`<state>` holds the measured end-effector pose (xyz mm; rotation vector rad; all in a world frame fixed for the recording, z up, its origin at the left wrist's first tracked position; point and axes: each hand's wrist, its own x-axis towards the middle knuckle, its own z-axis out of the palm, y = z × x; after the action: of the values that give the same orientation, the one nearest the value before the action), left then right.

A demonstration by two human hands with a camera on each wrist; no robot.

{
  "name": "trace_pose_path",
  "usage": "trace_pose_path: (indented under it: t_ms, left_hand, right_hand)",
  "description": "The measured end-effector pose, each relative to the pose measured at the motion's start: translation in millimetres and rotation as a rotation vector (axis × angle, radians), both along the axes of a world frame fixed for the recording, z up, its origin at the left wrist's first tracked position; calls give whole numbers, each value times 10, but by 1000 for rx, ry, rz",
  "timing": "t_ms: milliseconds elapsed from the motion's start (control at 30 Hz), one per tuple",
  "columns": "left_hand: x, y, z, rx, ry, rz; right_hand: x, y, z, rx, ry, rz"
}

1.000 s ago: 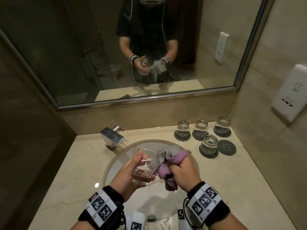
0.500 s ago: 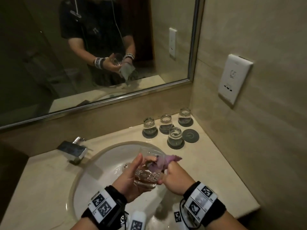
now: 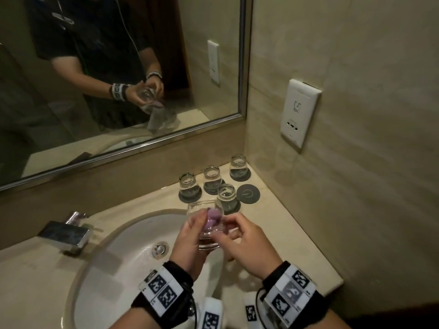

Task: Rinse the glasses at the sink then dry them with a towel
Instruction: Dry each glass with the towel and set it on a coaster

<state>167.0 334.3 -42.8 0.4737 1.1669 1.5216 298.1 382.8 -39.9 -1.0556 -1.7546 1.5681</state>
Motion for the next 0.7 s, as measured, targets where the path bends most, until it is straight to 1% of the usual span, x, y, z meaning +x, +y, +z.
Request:
trace_pose_path:
  t_ms: [33,100,167,333,400,500,600,700]
  left_hand:
    - [36,30,-8,3,-3,36]
    - [94,80,-5,11,-13,55]
    - [120,114,25,-11,8,22]
    - [61,131,82,-98,174,-99]
    - [-13,111,63,-116,240,-126]
    - [-114,62,48,-166,286,-111]
    - [-186,32,31,-216,288,-82]
    - [-249,8,8,-229,271,-54]
  right_hand:
    - [-47,-42,-16,-11,12,0]
    - [-119,-79,-90,-26,38,-67]
    - [-140,-79,-167,-29,59,-120]
    - [-64,7,-208,-40,177,-174]
    - [-1,139,-205,8,123,-194]
    - [93,415,-312,94,-40,-278]
    - [193,686,-407,160,-172,-341]
    - [222,874,-336,232,-248,-356]
